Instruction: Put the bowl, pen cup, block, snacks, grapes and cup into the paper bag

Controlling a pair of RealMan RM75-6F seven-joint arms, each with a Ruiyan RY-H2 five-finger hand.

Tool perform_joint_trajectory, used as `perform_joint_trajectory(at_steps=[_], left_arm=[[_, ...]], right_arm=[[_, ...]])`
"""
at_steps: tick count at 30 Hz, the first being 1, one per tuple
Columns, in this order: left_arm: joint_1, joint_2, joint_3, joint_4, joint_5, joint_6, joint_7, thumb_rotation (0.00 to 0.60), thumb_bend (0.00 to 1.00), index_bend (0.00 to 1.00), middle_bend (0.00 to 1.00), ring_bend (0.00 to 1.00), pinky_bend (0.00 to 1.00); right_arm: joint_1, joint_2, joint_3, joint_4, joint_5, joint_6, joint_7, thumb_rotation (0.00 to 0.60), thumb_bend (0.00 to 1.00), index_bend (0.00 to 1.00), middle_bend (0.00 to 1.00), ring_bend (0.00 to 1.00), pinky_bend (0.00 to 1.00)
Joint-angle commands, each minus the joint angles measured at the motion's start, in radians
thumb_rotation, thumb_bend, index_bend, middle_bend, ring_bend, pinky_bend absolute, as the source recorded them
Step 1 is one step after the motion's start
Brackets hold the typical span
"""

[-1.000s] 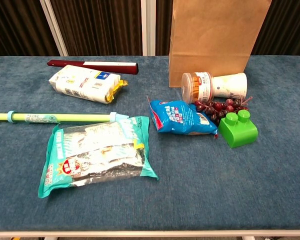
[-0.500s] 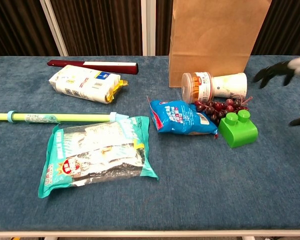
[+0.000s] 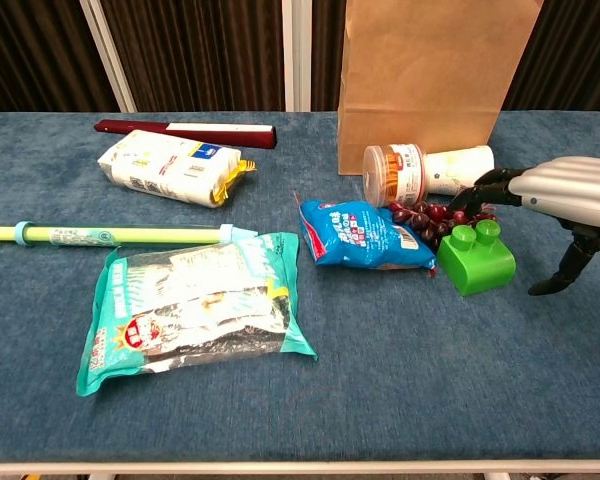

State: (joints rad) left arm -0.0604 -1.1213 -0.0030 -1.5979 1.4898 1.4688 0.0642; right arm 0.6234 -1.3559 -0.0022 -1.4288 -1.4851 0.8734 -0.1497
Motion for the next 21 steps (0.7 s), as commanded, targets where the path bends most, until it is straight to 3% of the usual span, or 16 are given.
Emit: perform_joint_trajectory(at_steps=[1, 12, 21], left_arm=[[0.001, -0.003, 0.000, 0.003, -0.002, -0.001, -0.002, 0.600, 0.00, 0.27, 0.20, 0.15, 0.11], [0.001, -0.009, -0.001, 0.013, 0.003, 0.000, -0.010, 0.600, 0.00, 0.27, 0.20, 0.15, 0.11], [-0.002, -0.009, -0.003, 0.008, 0.005, -0.002, -0.008, 0.600, 0.00, 0.27, 0.20, 0.15, 0.11]], right_arm=[[0.004, -0.011, -0.003, 0.011, -0.003, -0.001, -0.018, 0.600, 0.00, 0.11, 0.20, 0.02, 0.17], [-0.025, 0.013, -0.037, -0.027, -0.039, 0.046, 0.017, 0.600, 0.00, 0.11, 0.30, 0.03, 0.15], [-0.015, -0.029, -0.032, 0.015, -0.021, 0.019, -0.004, 0.600, 0.00, 0.11, 0.27, 0.03, 0.15]])
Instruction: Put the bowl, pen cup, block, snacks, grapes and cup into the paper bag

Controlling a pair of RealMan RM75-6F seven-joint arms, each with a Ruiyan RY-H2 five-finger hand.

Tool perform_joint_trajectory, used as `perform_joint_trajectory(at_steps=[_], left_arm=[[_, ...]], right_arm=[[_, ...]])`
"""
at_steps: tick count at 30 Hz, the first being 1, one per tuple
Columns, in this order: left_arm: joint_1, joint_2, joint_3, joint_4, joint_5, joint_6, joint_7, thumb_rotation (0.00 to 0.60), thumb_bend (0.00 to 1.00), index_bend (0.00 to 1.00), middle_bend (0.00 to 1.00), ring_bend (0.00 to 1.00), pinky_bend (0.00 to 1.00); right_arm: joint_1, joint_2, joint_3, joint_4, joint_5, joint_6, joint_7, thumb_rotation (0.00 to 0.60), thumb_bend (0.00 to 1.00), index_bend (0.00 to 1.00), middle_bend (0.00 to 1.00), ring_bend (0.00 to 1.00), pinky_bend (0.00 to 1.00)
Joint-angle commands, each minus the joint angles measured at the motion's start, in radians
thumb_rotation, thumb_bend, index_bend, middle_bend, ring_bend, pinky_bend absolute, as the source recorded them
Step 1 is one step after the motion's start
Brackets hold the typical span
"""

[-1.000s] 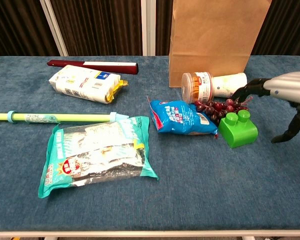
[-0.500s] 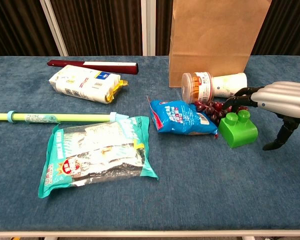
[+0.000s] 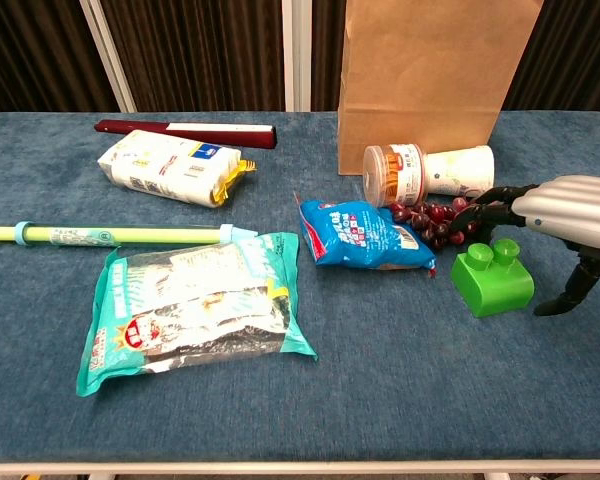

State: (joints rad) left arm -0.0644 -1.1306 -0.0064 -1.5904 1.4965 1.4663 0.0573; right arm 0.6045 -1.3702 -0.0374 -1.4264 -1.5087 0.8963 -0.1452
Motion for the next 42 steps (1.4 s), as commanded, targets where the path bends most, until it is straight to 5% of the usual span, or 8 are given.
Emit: perform_joint_trajectory(at_steps=[1, 6, 13, 18, 23, 29, 34, 42], left_arm=[[0.004, 0.001, 0.001, 0.001, -0.006, 0.001, -0.004, 0.600, 0.00, 0.27, 0.20, 0.15, 0.11], [0.007, -0.004, 0.003, 0.009, -0.007, 0.000, -0.012, 0.600, 0.00, 0.27, 0.20, 0.15, 0.11], [0.007, -0.009, 0.003, 0.021, -0.004, 0.002, -0.022, 0.600, 0.00, 0.27, 0.20, 0.15, 0.11], [0.007, -0.009, 0.002, 0.021, -0.002, 0.003, -0.023, 0.600, 0.00, 0.27, 0.20, 0.15, 0.11], [0.009, -0.006, 0.002, 0.022, -0.002, 0.006, -0.023, 0.600, 0.00, 0.27, 0.20, 0.15, 0.11], [0.007, -0.006, 0.002, 0.020, 0.001, 0.004, -0.020, 0.600, 0.00, 0.27, 0.20, 0.15, 0.11], [0.003, 0.001, -0.003, 0.006, -0.006, -0.002, -0.013, 0.600, 0.00, 0.27, 0.20, 0.15, 0.11], [-0.003, 0.003, -0.004, 0.001, -0.014, -0.016, -0.007, 0.600, 0.00, 0.27, 0.20, 0.15, 0.11]], right_arm=[[0.004, -0.024, 0.003, 0.019, 0.002, -0.003, -0.012, 0.600, 0.00, 0.11, 0.27, 0.03, 0.15], [0.000, -0.059, -0.002, 0.049, -0.003, 0.005, -0.027, 0.600, 0.01, 0.17, 0.32, 0.03, 0.15], [-0.020, -0.088, -0.002, 0.081, -0.028, 0.063, -0.012, 0.600, 0.15, 0.47, 0.46, 0.12, 0.15], [-0.021, -0.057, 0.011, 0.043, -0.052, 0.108, 0.013, 0.600, 0.16, 0.51, 0.46, 0.12, 0.15], [-0.013, 0.045, 0.086, -0.067, -0.076, 0.215, 0.055, 0.600, 0.16, 0.51, 0.46, 0.12, 0.15], [0.009, 0.171, 0.236, -0.155, -0.006, 0.290, 0.104, 0.600, 0.15, 0.51, 0.46, 0.12, 0.15], [0.015, 0.244, 0.337, -0.154, 0.096, 0.313, 0.135, 0.600, 0.15, 0.51, 0.46, 0.12, 0.15], [0.017, 0.305, 0.424, -0.103, 0.244, 0.287, 0.181, 0.600, 0.15, 0.50, 0.46, 0.12, 0.16]])
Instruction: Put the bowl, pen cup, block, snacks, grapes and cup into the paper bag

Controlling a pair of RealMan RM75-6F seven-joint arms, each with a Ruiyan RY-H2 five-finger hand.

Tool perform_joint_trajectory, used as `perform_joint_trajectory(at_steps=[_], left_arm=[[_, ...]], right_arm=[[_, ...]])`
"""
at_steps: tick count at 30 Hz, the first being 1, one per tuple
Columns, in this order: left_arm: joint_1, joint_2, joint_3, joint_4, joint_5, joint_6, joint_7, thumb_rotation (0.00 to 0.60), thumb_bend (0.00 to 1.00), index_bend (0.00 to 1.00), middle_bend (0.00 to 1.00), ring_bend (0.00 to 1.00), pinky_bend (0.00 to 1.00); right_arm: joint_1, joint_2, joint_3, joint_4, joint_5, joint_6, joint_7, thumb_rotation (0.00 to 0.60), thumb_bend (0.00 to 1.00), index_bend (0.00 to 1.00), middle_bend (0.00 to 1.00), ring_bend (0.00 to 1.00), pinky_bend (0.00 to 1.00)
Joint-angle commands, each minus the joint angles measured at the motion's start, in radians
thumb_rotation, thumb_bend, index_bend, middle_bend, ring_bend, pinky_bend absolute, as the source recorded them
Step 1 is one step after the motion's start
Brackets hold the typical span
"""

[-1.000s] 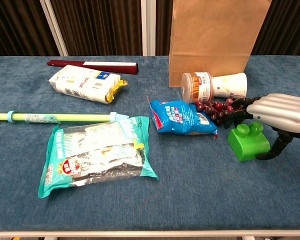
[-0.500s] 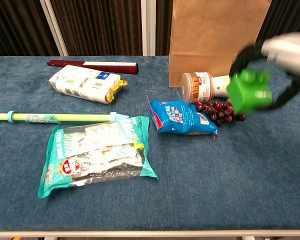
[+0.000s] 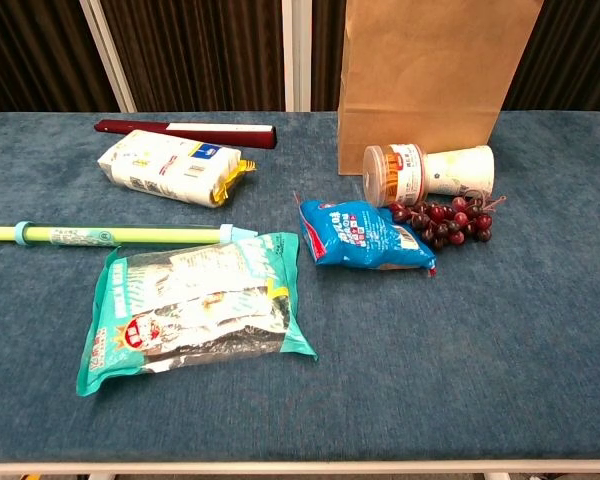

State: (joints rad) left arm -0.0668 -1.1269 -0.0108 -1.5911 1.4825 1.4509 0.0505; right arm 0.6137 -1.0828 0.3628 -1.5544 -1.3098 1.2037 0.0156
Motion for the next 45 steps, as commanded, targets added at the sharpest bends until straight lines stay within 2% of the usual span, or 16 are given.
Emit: perform_joint_trajectory(at_steps=[1, 6, 15, 19, 23, 25, 28, 33, 37, 41, 45], left_arm=[[0.000, -0.001, 0.000, 0.001, 0.003, 0.002, -0.001, 0.600, 0.00, 0.27, 0.20, 0.15, 0.11], [0.001, 0.000, 0.001, 0.003, 0.003, 0.004, -0.002, 0.600, 0.00, 0.27, 0.20, 0.15, 0.11], [0.010, 0.007, 0.005, 0.005, -0.002, 0.010, -0.005, 0.600, 0.00, 0.27, 0.20, 0.15, 0.11], [0.012, 0.010, 0.005, 0.003, -0.004, 0.011, -0.004, 0.600, 0.00, 0.27, 0.20, 0.15, 0.11], [0.008, 0.010, 0.002, -0.001, -0.010, 0.003, 0.001, 0.600, 0.00, 0.27, 0.20, 0.15, 0.11], [0.008, 0.010, 0.001, -0.001, -0.011, 0.002, 0.001, 0.600, 0.00, 0.27, 0.20, 0.15, 0.11], [0.007, 0.011, 0.000, -0.001, -0.012, 0.002, 0.002, 0.600, 0.00, 0.27, 0.20, 0.15, 0.11], [0.004, 0.011, -0.001, -0.003, -0.007, 0.003, 0.005, 0.600, 0.00, 0.27, 0.20, 0.15, 0.11], [0.003, 0.014, -0.002, -0.009, -0.004, 0.006, 0.011, 0.600, 0.00, 0.27, 0.20, 0.15, 0.11], [0.001, 0.016, -0.003, -0.017, 0.002, 0.008, 0.017, 0.600, 0.00, 0.27, 0.20, 0.15, 0.11], [-0.001, 0.021, -0.002, -0.025, 0.008, 0.010, 0.024, 0.600, 0.00, 0.27, 0.20, 0.15, 0.11]], right_arm=[[0.019, 0.020, 0.033, 0.038, 0.071, -0.043, 0.019, 0.600, 0.15, 0.50, 0.46, 0.12, 0.16], [0.101, -0.007, 0.059, 0.116, 0.171, -0.167, -0.032, 0.600, 0.15, 0.50, 0.46, 0.12, 0.16], [0.298, -0.154, 0.066, 0.309, 0.322, -0.360, -0.189, 0.600, 0.15, 0.46, 0.44, 0.12, 0.16], [0.357, -0.214, 0.051, 0.369, 0.392, -0.419, -0.254, 0.600, 0.12, 0.32, 0.35, 0.07, 0.15], [0.386, -0.241, 0.037, 0.383, 0.433, -0.452, -0.287, 0.600, 0.09, 0.10, 0.20, 0.01, 0.11], [0.388, -0.238, 0.035, 0.372, 0.439, -0.452, -0.284, 0.600, 0.06, 0.02, 0.13, 0.00, 0.10], [0.376, -0.213, 0.040, 0.340, 0.437, -0.437, -0.265, 0.600, 0.05, 0.00, 0.07, 0.00, 0.09], [0.308, -0.140, 0.075, 0.221, 0.349, -0.334, -0.141, 0.600, 0.05, 0.00, 0.07, 0.00, 0.08], [0.210, -0.047, 0.081, 0.071, 0.191, -0.216, 0.022, 0.600, 0.05, 0.00, 0.13, 0.00, 0.09], [0.113, 0.029, 0.035, -0.053, 0.006, -0.101, 0.141, 0.600, 0.05, 0.01, 0.20, 0.02, 0.15], [0.037, 0.073, -0.030, -0.131, -0.171, 0.011, 0.230, 0.600, 0.05, 0.09, 0.26, 0.08, 0.22]])
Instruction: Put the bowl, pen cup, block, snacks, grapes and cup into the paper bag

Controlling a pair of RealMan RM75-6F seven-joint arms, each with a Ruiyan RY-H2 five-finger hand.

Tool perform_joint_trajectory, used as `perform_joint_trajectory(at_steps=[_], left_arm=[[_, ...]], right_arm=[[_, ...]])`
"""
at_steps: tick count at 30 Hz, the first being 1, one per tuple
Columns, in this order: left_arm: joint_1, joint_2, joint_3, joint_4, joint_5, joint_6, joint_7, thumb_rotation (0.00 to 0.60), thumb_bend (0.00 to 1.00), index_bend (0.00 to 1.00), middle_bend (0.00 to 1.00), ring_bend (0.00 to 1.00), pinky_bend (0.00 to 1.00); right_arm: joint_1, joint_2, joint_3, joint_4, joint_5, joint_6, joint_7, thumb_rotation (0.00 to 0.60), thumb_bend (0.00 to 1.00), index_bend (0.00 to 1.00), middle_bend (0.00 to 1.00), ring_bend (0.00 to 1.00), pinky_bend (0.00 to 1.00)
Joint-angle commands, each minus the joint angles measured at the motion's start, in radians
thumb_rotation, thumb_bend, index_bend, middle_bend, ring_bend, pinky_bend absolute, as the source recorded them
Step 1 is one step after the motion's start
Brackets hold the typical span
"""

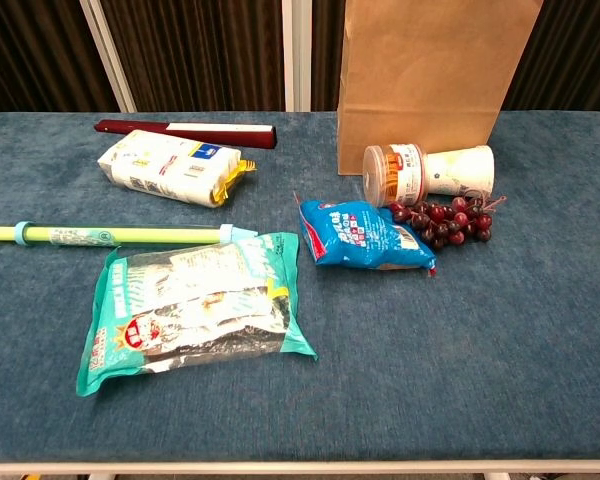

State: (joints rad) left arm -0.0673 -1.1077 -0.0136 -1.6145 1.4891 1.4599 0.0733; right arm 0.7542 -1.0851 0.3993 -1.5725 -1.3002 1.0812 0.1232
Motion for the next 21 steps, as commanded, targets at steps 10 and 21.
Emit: perform_joint_trajectory(at_steps=[10, 21], left_arm=[[0.004, -0.002, 0.002, 0.000, 0.010, 0.014, -0.001, 0.600, 0.00, 0.27, 0.20, 0.15, 0.11], [0.003, -0.008, 0.000, 0.006, 0.009, 0.014, -0.007, 0.600, 0.00, 0.27, 0.20, 0.15, 0.11]], right_arm=[[-0.158, 0.081, -0.223, -0.198, -0.448, 0.202, 0.269, 0.600, 0.05, 0.19, 0.33, 0.13, 0.30], [-0.018, -0.112, -0.263, -0.143, -0.232, -0.212, -0.141, 0.600, 0.00, 0.08, 0.22, 0.06, 0.28]])
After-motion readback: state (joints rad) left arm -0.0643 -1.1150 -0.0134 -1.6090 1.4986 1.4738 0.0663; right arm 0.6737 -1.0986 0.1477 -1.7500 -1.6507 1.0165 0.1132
